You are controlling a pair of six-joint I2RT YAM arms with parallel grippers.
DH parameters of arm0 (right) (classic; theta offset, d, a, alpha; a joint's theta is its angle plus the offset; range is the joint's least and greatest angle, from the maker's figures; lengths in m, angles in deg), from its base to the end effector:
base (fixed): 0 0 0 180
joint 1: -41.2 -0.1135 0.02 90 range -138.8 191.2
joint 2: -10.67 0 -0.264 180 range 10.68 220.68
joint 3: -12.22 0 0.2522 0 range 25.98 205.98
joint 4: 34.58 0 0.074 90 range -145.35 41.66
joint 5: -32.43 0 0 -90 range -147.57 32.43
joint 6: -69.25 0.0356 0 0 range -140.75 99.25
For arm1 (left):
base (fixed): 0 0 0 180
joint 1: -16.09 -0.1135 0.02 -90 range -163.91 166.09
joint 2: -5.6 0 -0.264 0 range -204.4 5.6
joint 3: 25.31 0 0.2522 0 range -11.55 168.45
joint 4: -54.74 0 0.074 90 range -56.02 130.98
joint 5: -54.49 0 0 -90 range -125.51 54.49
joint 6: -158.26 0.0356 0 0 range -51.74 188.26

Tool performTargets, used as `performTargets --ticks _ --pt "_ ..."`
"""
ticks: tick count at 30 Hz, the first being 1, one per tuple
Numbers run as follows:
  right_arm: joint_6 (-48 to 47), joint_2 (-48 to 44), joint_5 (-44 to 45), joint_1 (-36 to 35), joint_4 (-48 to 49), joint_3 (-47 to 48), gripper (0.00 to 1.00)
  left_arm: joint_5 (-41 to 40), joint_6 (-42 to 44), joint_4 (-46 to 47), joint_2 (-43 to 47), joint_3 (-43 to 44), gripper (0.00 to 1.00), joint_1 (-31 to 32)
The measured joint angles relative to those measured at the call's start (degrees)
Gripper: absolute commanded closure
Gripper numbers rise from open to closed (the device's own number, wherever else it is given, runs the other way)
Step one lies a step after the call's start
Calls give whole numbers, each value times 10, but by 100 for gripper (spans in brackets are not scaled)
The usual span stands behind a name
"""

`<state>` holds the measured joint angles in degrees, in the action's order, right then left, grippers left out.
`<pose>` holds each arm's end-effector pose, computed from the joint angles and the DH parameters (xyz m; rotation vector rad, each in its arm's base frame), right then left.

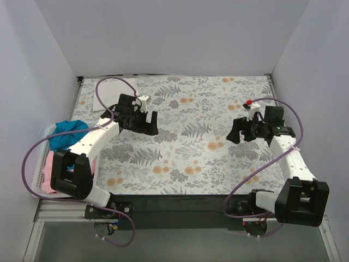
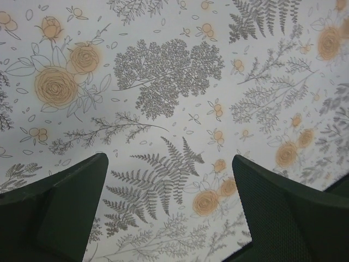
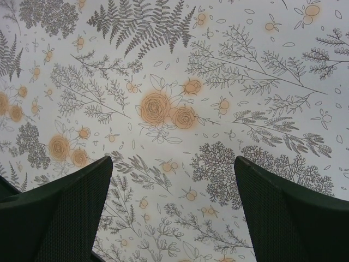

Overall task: Fold and stack the t-shirts
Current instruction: Grab the tshirt from the pile

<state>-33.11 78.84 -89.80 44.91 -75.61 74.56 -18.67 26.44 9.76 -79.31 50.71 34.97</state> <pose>0.2446 0.0032 0.2570 -0.4307 2.2491 0.5252 0.2895 -0.1099 0.2502 -0.3996 2.6095 -0.7714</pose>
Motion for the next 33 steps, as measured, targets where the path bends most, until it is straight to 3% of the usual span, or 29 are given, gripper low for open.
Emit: performTargets --ticks 5,12,15,18,21,28,32,33 --pt "0 -12 7 0 0 -8 2 71 6 -66 -33 116 2 -66" --pt "-3 -26 12 0 2 -8 2 126 64 -168 -83 355 2 -316" --pt "-3 -24 12 0 2 -8 2 126 100 -217 -88 404 2 -407" --pt "-3 -19 10 0 3 -8 2 122 144 -260 -89 400 2 -497" --pt "-3 -9 7 0 3 -8 2 86 183 -272 -89 352 2 -540" --pt "-3 2 3 -1 3 -8 2 -1 236 -246 -88 193 2 -528" --pt "-3 2 1 -1 3 -8 2 -26 252 -213 -91 155 3 -527" --pt "-3 3 1 -1 3 -8 1 -29 254 -206 -93 151 7 -527"
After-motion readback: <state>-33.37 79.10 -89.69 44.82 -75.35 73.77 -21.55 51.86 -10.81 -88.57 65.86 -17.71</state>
